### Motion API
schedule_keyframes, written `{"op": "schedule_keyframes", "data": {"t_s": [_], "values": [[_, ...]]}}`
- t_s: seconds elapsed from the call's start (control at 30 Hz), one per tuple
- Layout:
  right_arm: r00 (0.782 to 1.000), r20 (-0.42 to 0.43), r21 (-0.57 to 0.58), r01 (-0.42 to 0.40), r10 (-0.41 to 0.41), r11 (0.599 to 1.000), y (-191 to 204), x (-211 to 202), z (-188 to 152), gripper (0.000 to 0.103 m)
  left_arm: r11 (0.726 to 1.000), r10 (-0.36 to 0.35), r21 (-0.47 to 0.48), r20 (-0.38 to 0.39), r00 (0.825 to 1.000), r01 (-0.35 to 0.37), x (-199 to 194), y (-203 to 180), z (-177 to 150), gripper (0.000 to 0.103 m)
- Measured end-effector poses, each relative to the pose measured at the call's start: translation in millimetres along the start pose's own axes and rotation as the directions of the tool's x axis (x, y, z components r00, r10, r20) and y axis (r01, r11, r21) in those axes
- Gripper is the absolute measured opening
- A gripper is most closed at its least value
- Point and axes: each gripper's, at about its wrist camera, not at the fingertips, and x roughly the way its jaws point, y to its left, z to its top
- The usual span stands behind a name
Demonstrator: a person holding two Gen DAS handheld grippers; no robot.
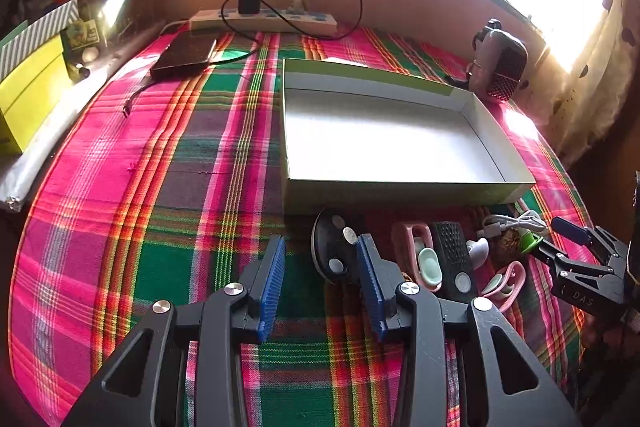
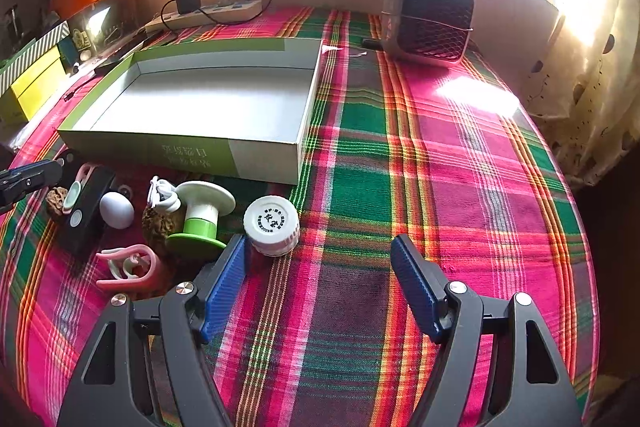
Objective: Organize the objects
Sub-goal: 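Move left gripper to black dotted disc while right gripper approaches white round jar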
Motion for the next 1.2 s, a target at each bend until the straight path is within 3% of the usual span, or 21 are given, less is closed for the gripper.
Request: {"op": "schedule_keyframes", "data": {"t_s": [0.4, 0.77, 0.93, 1.2], "values": [[1.0, -0.004, -0.006, -0.031, 0.031, 0.999, -4.8, 9.6, 12.5, 0.072, 1.0, -0.002, 0.003, -0.036, 0.999, 0.002, 14.5, -4.2, 4.1, 0.035], [0.997, 0.009, -0.03, -0.078, 0.079, 0.996, 0.8, 8.6, 13.8, 0.042, 1.0, 0.003, -0.005, -0.028, 1.0, -0.003, 14.5, -4.7, 4.2, 0.034], [0.996, 0.013, -0.03, -0.083, 0.083, 0.996, 1.2, 7.6, 13.9, 0.029, 1.0, 0.001, -0.014, -0.027, 1.0, -0.001, 14.4, -3.9, 5.1, 0.028], [0.997, 0.013, -0.03, -0.079, 0.08, 0.996, 1.2, 7.3, 13.9, 0.029, 1.0, 0.001, -0.014, -0.015, 1.0, -0.001, 12.1, -3.2, 4.8, 0.025]]}}
